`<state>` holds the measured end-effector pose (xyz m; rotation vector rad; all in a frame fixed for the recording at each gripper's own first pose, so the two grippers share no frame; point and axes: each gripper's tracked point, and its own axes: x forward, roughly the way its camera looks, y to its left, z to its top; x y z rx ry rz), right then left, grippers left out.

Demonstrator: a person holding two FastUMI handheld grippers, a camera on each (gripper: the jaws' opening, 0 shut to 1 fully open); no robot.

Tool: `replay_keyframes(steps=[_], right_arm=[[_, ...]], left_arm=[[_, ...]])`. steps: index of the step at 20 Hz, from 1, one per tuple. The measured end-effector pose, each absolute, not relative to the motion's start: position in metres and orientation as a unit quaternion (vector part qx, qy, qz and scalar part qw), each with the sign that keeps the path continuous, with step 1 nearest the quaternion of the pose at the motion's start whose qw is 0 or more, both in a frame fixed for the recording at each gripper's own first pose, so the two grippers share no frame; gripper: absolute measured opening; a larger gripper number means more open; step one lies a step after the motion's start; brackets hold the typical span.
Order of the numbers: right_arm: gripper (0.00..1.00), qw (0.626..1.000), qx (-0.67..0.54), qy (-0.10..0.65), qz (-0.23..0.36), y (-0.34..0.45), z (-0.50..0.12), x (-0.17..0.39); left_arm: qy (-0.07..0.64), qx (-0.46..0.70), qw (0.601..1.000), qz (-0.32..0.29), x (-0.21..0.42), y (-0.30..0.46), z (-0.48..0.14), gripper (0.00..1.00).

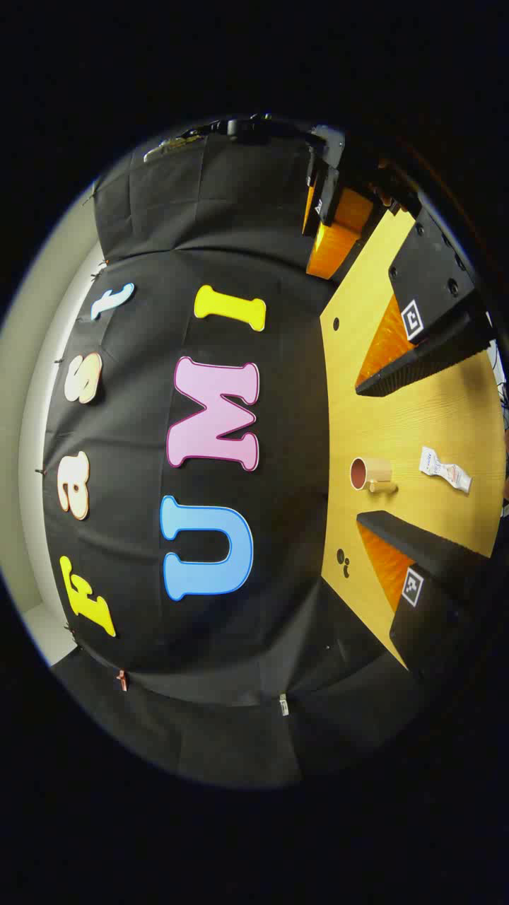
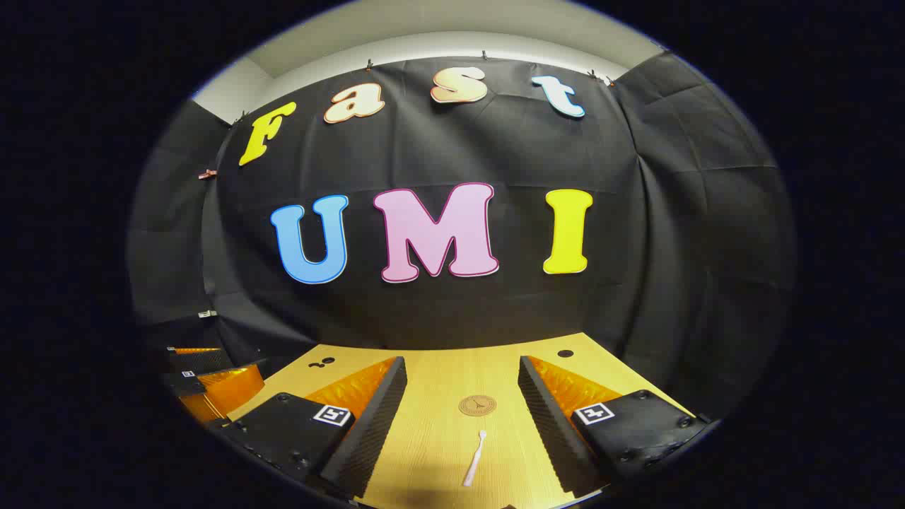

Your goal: Put the toothbrush and toothpaste on the desktop into the cup, then pick up the cup and place it on the coaster on the desktop.

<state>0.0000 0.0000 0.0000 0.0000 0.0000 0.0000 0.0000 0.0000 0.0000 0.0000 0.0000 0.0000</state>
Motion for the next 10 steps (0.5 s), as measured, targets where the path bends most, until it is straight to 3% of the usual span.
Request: replay_keyframes(steps=[10], right_arm=[[0.98,1.0,-0.004,0.014,0.008,-0.006,-0.009,0.017]], left_arm=[[0.018,-0.03,0.999,0.013,0.024,0.01,-0.01,1.0]])
